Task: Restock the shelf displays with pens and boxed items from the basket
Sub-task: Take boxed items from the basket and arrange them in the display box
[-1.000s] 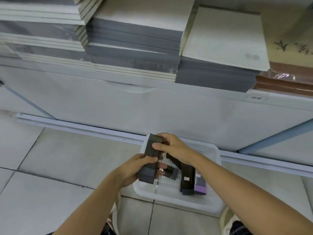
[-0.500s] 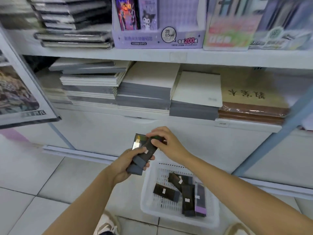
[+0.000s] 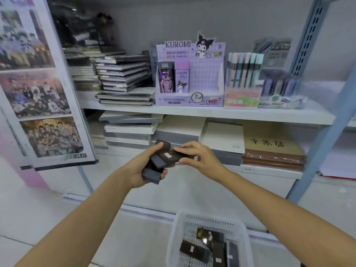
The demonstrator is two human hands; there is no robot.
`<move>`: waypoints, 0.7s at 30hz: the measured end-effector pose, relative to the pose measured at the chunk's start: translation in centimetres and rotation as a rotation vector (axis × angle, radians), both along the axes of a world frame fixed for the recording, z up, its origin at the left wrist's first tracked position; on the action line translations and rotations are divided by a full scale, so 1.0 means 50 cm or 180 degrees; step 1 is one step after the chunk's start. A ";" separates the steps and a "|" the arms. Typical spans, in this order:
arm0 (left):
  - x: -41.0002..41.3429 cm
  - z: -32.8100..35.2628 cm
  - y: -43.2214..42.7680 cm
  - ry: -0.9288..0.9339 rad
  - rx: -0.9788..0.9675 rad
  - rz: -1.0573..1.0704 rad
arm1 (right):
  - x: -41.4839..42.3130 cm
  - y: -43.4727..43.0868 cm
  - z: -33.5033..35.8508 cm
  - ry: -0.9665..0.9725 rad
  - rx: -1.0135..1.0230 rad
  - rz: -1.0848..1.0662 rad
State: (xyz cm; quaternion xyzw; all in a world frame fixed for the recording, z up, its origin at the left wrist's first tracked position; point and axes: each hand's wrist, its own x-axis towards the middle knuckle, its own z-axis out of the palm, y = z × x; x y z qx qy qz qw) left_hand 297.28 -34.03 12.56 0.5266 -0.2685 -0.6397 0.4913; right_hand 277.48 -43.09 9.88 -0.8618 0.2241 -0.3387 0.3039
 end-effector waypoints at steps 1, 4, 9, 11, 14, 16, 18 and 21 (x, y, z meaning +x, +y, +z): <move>-0.001 0.011 0.002 0.0037 -0.0095 0.0104 | 0.001 0.005 0.006 -0.0131 0.0056 -0.0045; -0.009 0.035 0.009 0.0198 -0.0459 0.0269 | 0.007 0.020 0.017 -0.0373 0.0065 -0.0252; -0.032 0.062 0.018 0.0236 -0.0859 0.0343 | 0.021 0.033 0.040 -0.0521 0.0328 -0.0406; -0.038 0.071 0.014 0.0042 -0.0967 0.0475 | 0.023 0.039 0.055 -0.0560 0.0401 -0.0317; -0.041 0.081 0.005 -0.0521 -0.0878 0.0658 | 0.026 0.043 0.078 -0.0487 0.0503 -0.0192; -0.040 0.089 -0.002 -0.0661 -0.0888 0.0722 | 0.027 0.037 0.098 -0.0343 0.0366 -0.0155; -0.041 0.102 -0.007 -0.0828 -0.0979 0.0689 | 0.032 0.037 0.125 -0.0542 0.0504 -0.0011; -0.049 0.127 -0.018 -0.1102 -0.1166 0.0459 | 0.042 0.031 0.175 -0.0984 0.0337 -0.0179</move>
